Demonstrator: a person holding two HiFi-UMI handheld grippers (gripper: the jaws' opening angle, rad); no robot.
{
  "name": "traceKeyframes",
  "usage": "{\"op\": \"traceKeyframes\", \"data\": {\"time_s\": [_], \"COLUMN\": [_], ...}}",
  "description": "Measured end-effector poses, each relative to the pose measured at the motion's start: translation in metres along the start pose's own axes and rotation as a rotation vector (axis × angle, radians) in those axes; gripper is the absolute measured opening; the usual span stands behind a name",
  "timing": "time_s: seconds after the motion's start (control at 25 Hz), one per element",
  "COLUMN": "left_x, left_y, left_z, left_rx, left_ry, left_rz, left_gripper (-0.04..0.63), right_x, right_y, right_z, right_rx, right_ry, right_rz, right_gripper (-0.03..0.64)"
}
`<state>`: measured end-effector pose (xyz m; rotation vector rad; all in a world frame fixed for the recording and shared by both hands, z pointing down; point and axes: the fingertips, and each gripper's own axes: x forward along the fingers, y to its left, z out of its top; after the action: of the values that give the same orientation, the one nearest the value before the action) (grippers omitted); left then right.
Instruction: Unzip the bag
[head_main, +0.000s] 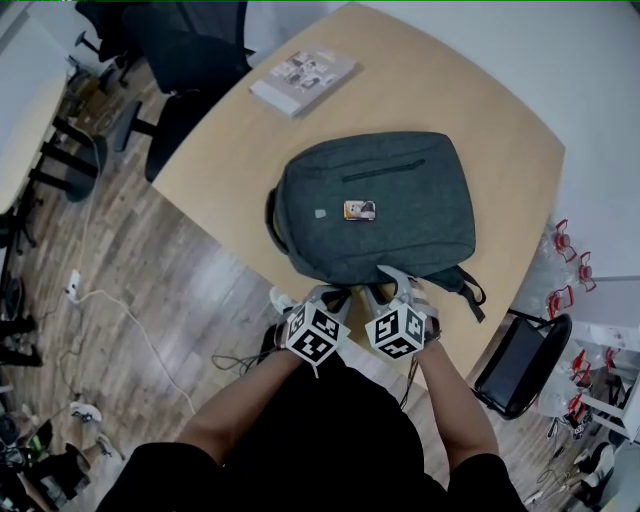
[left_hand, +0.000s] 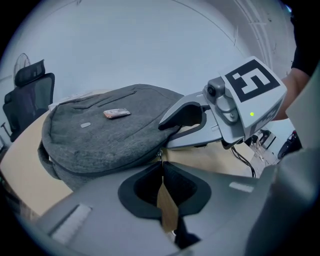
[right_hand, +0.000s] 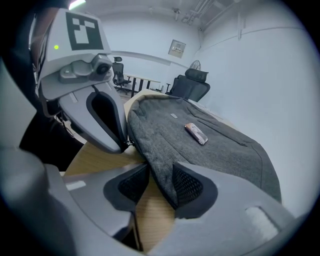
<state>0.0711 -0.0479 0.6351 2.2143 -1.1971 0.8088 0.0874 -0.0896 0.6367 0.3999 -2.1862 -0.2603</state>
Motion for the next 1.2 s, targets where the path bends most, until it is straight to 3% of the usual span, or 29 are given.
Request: {"op": "traceKeyframes", "data": {"time_s": [0.2, 0.4, 0.48, 0.64, 0.76, 0.92, 1.08, 1.2], "left_x": [0.004, -0.004, -0.013, -0.043, -0.071, -0.094, -0.112, -0.123], "left_y": [-0.003, 0.001, 0.003, 0.017, 0.040, 0.064, 0.070, 0.067], "left_z": [0.000, 0.000, -0.002, 0.000, 0.008, 0.030, 0.056, 0.070], "left_rx": [0.022, 0.019, 0.025, 0.000, -0.056, -0.079, -0.080, -0.062], "left_ry": [-0.003, -0.042, -0.060, -0.124, -0.194, -0.285, -0.371, -0.420], "left_rz": [0.027, 0.078, 0.092, 0.139, 0.213, 0.269, 0.256, 0.256], "left_gripper": [0.031, 0.031, 0.032, 0.028, 0.020, 0.020, 0.020, 0.020], "right_x": [-0.006, -0.024, -0.039, -0.071, -0.086, -0.101, -0.118, -0.122], "right_y": [0.004, 0.002, 0.001, -0.009, -0.018, -0.034, -0.049, -0.049], "right_z": [0.002, 0.005, 0.007, 0.016, 0.023, 0.036, 0.056, 0.068], "right_rx": [-0.051, -0.087, -0.036, 0.189, 0.300, 0.400, 0.496, 0.499], "right_ry": [-0.058, -0.087, -0.114, -0.211, -0.282, -0.364, -0.439, -0.452], "right_rz": [0.048, 0.029, 0.027, 0.012, -0.030, -0.081, -0.136, -0.148], "right_gripper": [0.176, 0.190, 0.192, 0.169, 0.009, 0.003, 0.003, 0.002]}}
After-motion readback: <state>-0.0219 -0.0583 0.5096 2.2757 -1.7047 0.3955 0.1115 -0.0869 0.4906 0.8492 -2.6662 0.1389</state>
